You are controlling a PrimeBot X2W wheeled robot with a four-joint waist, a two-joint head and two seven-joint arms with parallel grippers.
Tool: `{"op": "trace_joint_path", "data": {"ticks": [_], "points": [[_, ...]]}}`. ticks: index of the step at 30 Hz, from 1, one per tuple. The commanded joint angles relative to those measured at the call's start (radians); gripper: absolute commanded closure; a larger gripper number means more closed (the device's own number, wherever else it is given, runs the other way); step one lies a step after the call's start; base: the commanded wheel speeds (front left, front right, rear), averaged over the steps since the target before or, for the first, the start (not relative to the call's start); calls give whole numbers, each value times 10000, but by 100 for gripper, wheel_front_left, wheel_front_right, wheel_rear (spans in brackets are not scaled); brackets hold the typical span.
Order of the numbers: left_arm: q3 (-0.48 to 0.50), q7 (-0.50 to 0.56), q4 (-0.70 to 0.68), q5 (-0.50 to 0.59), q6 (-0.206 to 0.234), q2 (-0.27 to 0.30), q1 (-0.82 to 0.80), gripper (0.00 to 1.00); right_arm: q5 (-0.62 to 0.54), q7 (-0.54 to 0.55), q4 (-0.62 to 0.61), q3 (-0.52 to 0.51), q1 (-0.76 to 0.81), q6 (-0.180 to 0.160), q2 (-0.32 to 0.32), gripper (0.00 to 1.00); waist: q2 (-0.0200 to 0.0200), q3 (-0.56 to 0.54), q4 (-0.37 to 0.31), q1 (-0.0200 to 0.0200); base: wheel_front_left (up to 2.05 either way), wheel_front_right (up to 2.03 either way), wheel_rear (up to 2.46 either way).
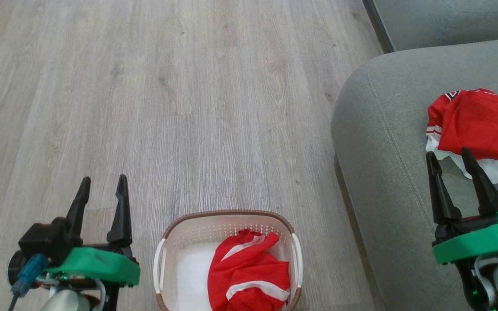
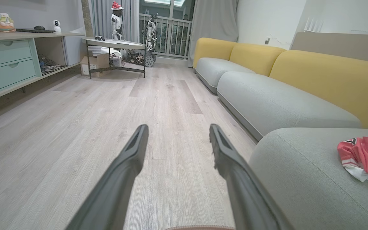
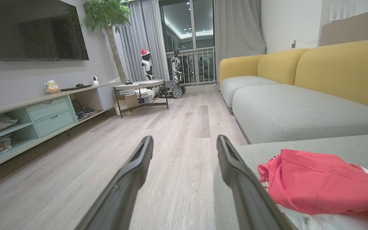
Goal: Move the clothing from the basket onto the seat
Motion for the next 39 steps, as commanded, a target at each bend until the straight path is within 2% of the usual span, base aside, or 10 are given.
{"op": "trace_joint_path", "data": {"ticks": [1,20,39], "points": [[660,-123,-218,195,-152,58,-379,0,-32,-67,-346,114,-223,-2,-134,0,-1,0,-17,1,0,0,0],[1369,-124,248,946,-1019,-701,-208,0,-7,-67,-336,84,-292,-2,-144,0,-1,49,-78,1,0,0,0],[1464,-124,684,1425,-1425,-1133,-390,0,63,-67,-393,54,-411,-2,-184,0,-1,421,-254,1,0,0,0]]}}
